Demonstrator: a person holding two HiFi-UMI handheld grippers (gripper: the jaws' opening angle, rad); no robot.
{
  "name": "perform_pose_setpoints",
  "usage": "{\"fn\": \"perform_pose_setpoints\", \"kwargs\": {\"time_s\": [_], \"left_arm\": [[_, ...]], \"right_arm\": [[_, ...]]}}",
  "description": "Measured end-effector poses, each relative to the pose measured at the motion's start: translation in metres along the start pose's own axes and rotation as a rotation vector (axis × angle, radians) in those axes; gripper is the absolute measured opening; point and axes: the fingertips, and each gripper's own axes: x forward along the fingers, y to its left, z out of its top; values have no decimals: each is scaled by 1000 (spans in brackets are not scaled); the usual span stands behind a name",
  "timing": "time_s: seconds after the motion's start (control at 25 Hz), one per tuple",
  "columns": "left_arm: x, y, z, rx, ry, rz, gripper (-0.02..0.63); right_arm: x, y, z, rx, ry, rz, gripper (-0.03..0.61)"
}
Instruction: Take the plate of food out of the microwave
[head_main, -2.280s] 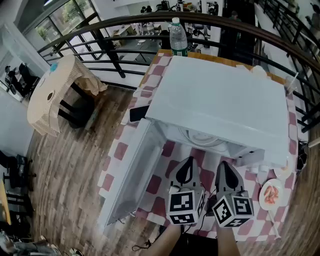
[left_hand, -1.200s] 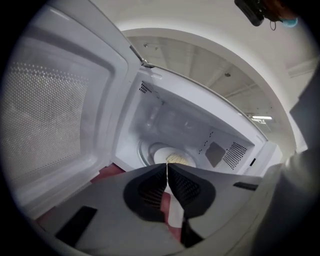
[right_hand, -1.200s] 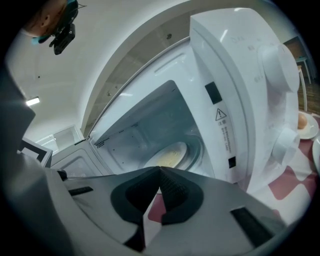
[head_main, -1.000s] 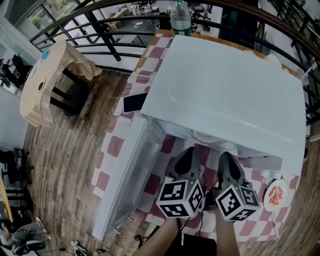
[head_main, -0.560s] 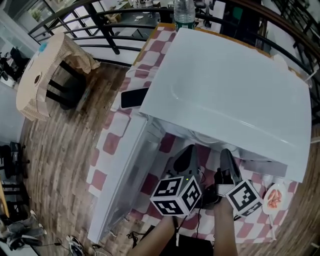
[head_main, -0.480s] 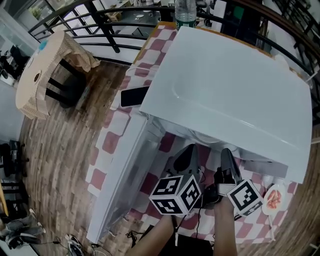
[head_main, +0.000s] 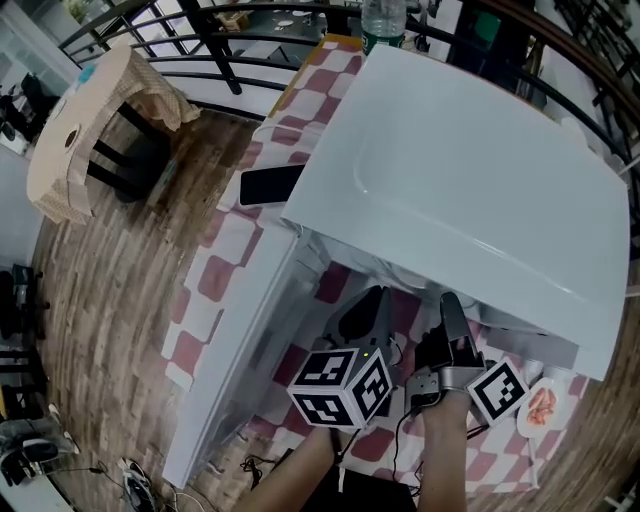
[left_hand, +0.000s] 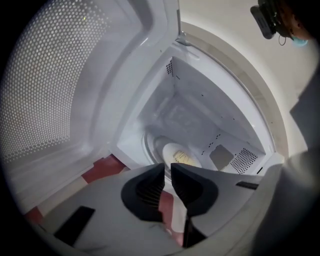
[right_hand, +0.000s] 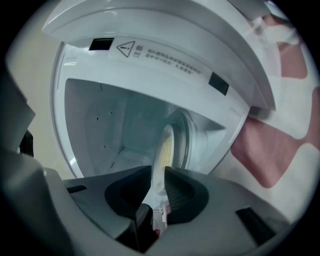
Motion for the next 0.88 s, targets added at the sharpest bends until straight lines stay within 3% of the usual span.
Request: {"fn": "perform_pose_setpoints", "kwargs": {"time_s": [0.48, 0.88], "left_arm": [[5, 5, -5, 3, 21, -7, 66], [8, 13, -1, -8, 17, 1, 66]], "right_arm": [[12, -12, -4, 143, -19, -54, 104], [21, -18, -5, 141, -14, -127, 104]]}}
